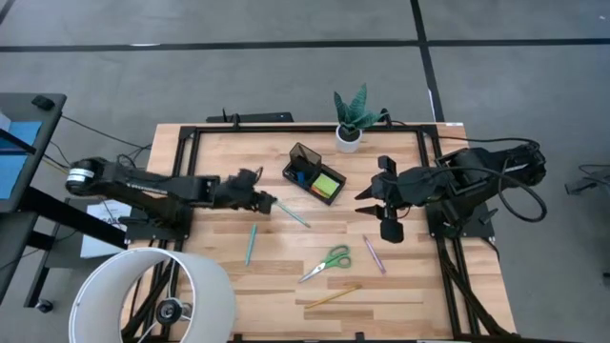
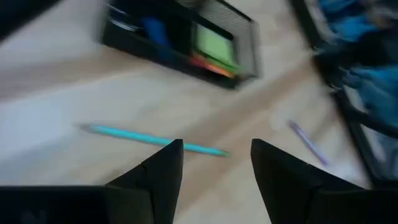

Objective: Pick and place office supplies into organizer
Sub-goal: Put the light blue ballpen into the black desk organizer

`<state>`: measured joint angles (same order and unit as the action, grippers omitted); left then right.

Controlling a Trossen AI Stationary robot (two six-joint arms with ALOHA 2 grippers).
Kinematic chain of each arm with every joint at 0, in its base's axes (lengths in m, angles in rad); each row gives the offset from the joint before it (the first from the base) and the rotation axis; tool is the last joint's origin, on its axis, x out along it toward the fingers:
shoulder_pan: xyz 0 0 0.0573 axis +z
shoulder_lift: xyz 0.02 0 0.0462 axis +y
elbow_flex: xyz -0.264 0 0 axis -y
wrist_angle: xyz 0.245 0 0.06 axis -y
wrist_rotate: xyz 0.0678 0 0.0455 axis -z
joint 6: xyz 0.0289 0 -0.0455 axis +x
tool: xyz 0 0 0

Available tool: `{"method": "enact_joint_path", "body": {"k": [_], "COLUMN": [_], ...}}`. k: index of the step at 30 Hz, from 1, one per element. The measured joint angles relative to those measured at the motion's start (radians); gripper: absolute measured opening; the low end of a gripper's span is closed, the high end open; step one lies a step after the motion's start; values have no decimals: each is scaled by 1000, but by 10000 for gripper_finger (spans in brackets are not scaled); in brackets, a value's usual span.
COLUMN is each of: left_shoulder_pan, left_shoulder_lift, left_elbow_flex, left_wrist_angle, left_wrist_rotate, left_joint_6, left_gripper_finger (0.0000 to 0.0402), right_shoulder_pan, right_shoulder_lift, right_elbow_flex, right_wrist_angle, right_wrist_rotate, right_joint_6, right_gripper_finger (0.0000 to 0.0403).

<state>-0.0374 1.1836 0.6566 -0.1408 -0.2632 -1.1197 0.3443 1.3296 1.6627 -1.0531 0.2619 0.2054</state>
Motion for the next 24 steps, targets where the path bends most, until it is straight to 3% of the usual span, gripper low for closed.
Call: {"method": "enact_joint_path", "body": {"k": [6, 13, 18, 24], "left_shoulder_pan": [-30, -33, -34, -19], "left_shoulder_lift": [92, 229, 308, 301], "left_elbow_flex": [-17, 36, 52, 53], "left_wrist_angle": [-105, -177, -194, -260], "left_wrist_rotate": [106, 195, 226, 203], "left_joint_6": [-90, -70, -60, -58], "left_gripper_finger": [147, 108, 111, 141], "right_shoulder_pan": [7, 9, 9, 9], "right_shoulder_lift": [0, 0, 0, 0], "right_elbow_flex": [0, 0, 0, 0], "right_wrist_angle": [7, 31, 39, 39], "right_wrist_rotate": [-1, -2, -2, -2], "right_joint_6": [4, 4, 4, 2], "right_gripper_finger": [127, 127, 127, 127]}}
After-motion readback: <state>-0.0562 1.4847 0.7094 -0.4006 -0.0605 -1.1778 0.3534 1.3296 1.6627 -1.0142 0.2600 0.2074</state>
